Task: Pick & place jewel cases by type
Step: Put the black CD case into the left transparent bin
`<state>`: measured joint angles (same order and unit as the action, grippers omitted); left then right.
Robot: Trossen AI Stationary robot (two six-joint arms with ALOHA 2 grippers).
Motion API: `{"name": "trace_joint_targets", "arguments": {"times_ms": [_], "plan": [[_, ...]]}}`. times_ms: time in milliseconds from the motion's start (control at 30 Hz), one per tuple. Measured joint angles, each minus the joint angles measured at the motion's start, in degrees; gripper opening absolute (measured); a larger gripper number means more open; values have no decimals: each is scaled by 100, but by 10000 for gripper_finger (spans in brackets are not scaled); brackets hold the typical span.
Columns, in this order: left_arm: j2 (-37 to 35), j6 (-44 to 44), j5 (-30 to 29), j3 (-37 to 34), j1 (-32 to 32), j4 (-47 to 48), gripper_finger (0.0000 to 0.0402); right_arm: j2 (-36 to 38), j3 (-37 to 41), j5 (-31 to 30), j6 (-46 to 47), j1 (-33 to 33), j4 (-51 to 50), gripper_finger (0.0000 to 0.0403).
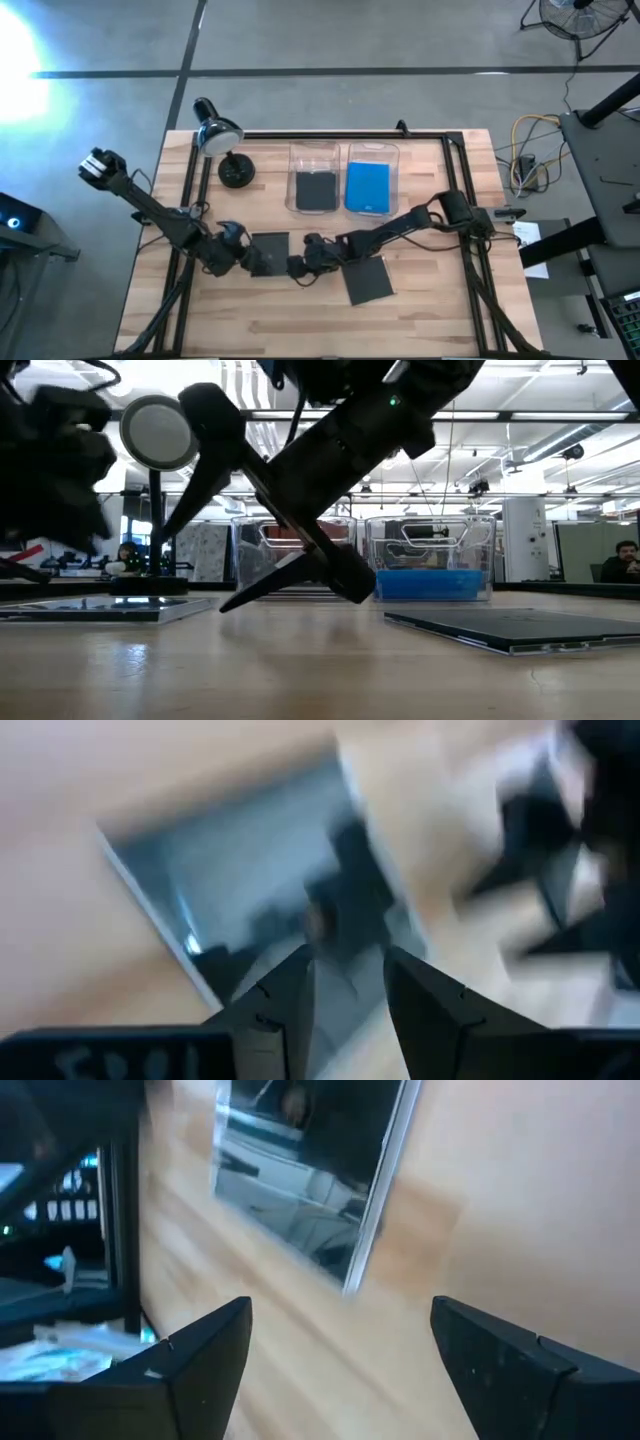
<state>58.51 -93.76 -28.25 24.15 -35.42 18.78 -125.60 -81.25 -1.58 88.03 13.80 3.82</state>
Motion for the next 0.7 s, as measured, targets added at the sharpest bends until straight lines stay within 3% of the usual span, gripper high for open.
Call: {"name": "trace_joint_targets", "arguments": {"times_ms": [67, 133, 233, 367, 533, 700], "plan": [[-76, 386, -650, 86, 127, 394, 103, 0, -9, 11, 37, 75, -1, 298], [-79, 1039, -875, 92, 404, 408, 103, 0, -9, 5, 35, 119, -3, 296], [28, 1907, -300, -6, 1047, 343, 103, 2, -9, -117, 58, 133, -3, 292], [240, 2344, 578, -164, 1951, 297, 104, 2, -80, -195, 182, 133, -28, 290], [387, 2702, 735, -209, 2670, 226, 104, 2, -256, -247, 168, 188, -25, 290], [557, 3076, 993, -227, 2912, -86, 104, 9, -477, -154, 172, 317, -23, 290]]}}
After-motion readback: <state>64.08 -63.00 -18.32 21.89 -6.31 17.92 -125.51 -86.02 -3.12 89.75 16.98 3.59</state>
